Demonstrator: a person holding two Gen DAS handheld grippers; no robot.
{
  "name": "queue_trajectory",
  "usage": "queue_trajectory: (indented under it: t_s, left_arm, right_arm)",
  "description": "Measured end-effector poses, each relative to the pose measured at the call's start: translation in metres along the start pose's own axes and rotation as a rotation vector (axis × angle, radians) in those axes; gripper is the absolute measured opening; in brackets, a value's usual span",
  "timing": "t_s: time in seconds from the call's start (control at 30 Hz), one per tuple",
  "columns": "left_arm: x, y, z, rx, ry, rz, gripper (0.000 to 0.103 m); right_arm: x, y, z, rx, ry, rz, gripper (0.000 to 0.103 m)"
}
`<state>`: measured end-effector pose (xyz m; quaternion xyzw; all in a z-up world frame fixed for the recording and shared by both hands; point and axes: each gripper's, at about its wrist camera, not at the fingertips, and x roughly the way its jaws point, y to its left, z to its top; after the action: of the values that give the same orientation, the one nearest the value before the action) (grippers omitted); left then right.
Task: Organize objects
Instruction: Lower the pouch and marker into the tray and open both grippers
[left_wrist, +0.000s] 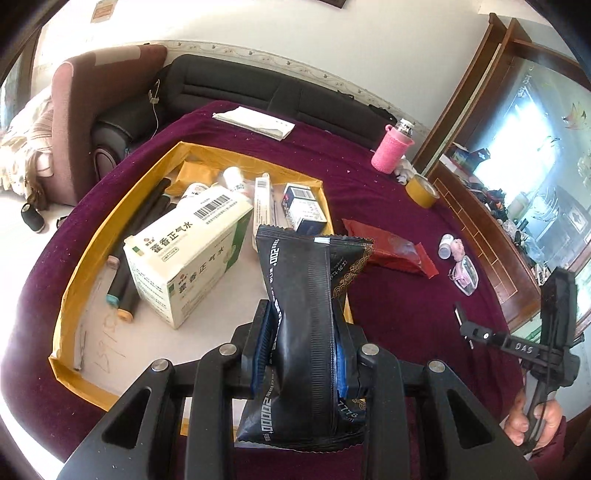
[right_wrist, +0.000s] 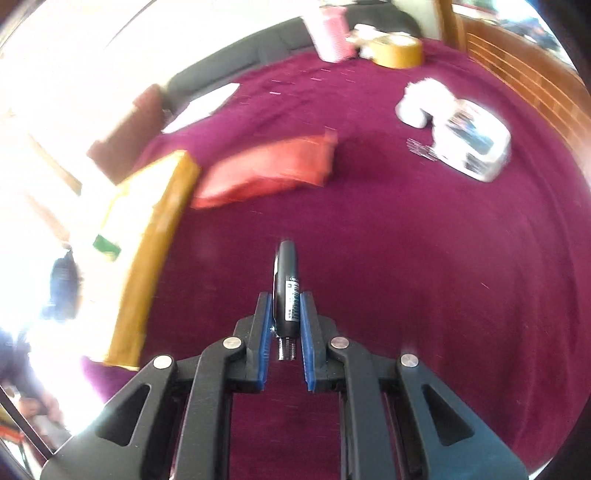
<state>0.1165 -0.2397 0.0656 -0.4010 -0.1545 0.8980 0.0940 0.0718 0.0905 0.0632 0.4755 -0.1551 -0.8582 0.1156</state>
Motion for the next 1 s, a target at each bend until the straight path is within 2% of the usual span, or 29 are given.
queue_trajectory:
  t_s: [0.2,0.3,0.43,0.57,0.67,0.73,0.8,0.9,1.0]
  left_arm:
    - [0.028,0.001,-0.006,-0.018,0.107,0.053,0.025]
    - [0.035,0.011,-0.004,-0.061,0.126,0.095,0.024]
    - [0.037,0.027,-0.001,-0.098,0.117,0.167,0.024]
    - [0.038,0.038,-0.006,-0.136,0.112,0.141,0.025]
    - [0.033,0.048,-0.006,-0.192,0.093,0.105,0.027]
    - [0.027,0.053,-0.006,-0.211,0.081,0.092,0.042]
    - [0.018,0.056,-0.004,-0.229,0.058,0.069,0.051]
    - [0.006,0.054,0.001,-0.216,0.021,0.067,0.058]
    - [-0.004,0.047,0.005,-0.190,-0.004,0.065,0.062]
  right_arm:
    - [0.018,0.061,0.012,-0.066,0.089,0.208,0.012]
    - [0.037,0.098,0.015,-0.107,0.152,0.281,0.012]
    - [0.060,0.142,0.014,-0.193,0.204,0.289,0.013]
    - [0.084,0.171,0.010,-0.258,0.240,0.250,0.013]
    - [0.096,0.184,0.006,-0.305,0.245,0.180,0.013]
    - [0.100,0.189,0.002,-0.329,0.253,0.145,0.012]
    - [0.105,0.193,-0.004,-0.348,0.272,0.117,0.013]
    - [0.108,0.192,-0.009,-0.329,0.296,0.107,0.014]
    - [0.103,0.192,-0.012,-0.323,0.296,0.126,0.023]
